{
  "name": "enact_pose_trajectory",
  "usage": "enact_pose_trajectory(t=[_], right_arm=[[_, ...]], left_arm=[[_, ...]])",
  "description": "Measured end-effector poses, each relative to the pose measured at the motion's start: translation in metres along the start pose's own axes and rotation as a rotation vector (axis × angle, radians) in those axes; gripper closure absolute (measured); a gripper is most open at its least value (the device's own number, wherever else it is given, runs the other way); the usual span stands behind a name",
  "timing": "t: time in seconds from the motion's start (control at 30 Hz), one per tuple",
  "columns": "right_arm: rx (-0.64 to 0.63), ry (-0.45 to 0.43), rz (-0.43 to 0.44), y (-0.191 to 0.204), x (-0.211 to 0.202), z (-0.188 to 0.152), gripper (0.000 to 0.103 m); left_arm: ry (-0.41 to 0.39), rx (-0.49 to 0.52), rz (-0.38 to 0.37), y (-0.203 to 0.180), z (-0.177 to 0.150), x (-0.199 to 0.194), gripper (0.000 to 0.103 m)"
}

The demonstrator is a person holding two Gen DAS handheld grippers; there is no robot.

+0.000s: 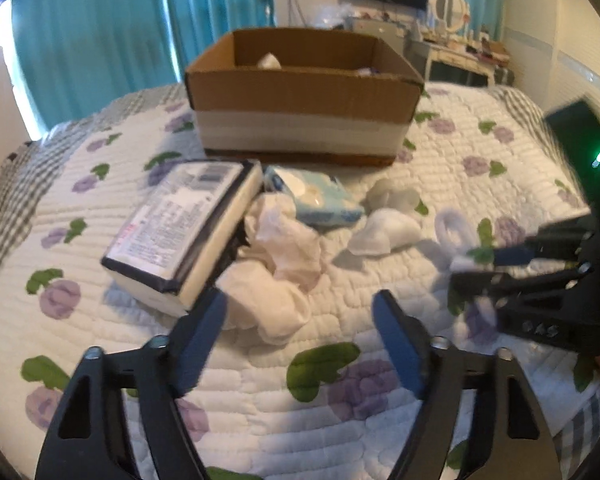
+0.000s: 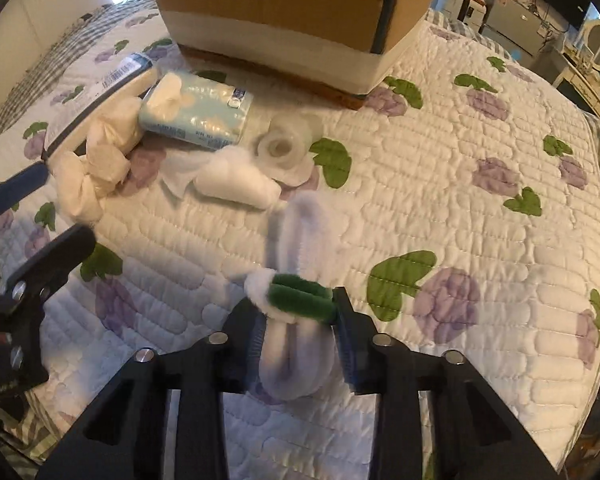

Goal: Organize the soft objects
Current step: 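Grasp the white cloth with the left tool while the right tool grasps the fuzzy loop, then carry the cloth and fuzzy loop over the box and release both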

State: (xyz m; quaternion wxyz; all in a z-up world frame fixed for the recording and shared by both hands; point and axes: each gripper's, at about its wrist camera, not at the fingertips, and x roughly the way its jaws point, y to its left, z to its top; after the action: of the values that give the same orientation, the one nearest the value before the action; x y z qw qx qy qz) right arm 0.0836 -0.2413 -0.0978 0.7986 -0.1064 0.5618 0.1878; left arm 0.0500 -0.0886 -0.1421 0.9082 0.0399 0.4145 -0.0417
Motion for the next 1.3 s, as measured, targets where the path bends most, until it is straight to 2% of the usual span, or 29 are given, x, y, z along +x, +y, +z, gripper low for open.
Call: enact_pose_trajectory(t=[0.17, 0.3, 0.37, 0.4, 0.47, 0.5, 0.67, 0.83, 1.0, 1.3], right_arm=[[0.007, -0.081, 0.038, 0.001, -0.016, -0.003, 0.072], [0.033, -0.098, 0.052, -0.002, -0.019, -0.004, 0.072], [0.032, -0.104, 0.060, -0.003, -0.021, -0.005, 0.072], [0.032, -0.105, 0.063, -0.002, -0.021, -0.005, 0.072], [0.031, -0.108, 0.069, -0.003, -0.021, -0.006, 0.071], [0.033, -0.111, 0.071, 0.000, -0.021, -0.006, 0.071], [0.052, -0.132, 0.065, -0.003, -0.024, -0.008, 0.071], [0.036, -0.171, 0.037, 0.004, -0.033, -0.012, 0.072], [0.045, -0.246, -0.031, 0.007, -0.056, -0.016, 0.072], [0.078, -0.334, -0.050, 0.020, -0.105, -0.015, 0.072]], left_arm=[[0.052, -0.012, -0.004, 0.004, -0.003, 0.016, 0.036], [0.066, -0.020, 0.054, 0.010, 0.005, 0.027, 0.036], [0.063, -0.046, 0.065, 0.014, 0.006, 0.030, 0.061], [0.072, -0.053, 0.065, 0.016, 0.007, 0.034, 0.077], [0.083, -0.066, 0.062, 0.020, 0.006, 0.038, 0.081], [0.079, -0.065, 0.059, 0.020, 0.005, 0.037, 0.088], [0.060, -0.039, 0.063, 0.016, 0.002, 0.026, 0.091], [0.062, -0.052, 0.019, 0.016, 0.000, 0.010, 0.091], [0.032, -0.027, -0.012, 0.011, 0.000, -0.012, 0.091], [-0.059, -0.019, -0.050, 0.016, 0.014, -0.059, 0.091]])
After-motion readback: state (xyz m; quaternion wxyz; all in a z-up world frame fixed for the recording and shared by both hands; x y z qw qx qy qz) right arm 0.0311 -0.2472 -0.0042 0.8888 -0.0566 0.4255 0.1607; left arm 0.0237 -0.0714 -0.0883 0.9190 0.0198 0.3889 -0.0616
